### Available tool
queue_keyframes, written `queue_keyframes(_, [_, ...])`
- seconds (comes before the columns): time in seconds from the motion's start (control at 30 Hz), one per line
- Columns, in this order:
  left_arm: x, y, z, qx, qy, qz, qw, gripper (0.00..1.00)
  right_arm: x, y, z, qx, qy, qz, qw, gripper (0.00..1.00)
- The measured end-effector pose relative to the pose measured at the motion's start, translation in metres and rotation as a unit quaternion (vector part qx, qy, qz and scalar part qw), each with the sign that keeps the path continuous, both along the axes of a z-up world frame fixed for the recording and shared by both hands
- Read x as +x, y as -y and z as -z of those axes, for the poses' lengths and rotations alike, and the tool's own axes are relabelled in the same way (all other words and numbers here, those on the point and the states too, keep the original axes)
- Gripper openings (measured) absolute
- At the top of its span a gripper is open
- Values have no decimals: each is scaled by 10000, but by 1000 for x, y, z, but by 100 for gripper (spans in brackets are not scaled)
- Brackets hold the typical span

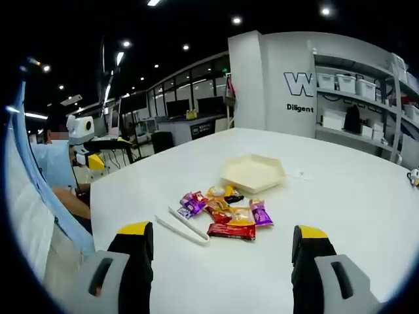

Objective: Place the target food into the container with the food tongs after gripping and lifting it, then release it inside without dropping or visibly crushing the food.

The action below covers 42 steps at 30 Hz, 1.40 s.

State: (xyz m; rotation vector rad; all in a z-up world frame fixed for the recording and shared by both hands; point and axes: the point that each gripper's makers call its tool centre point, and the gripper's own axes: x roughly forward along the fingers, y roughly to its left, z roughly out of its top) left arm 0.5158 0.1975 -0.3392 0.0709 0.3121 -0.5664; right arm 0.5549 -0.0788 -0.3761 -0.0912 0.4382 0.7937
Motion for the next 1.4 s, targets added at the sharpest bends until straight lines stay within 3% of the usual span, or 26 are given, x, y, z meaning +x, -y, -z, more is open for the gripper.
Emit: queue_keyframes(1.4, [1, 0, 2, 42, -21, 34, 10000, 95, 2, -2, -1, -19, 9, -34, 10000, 89])
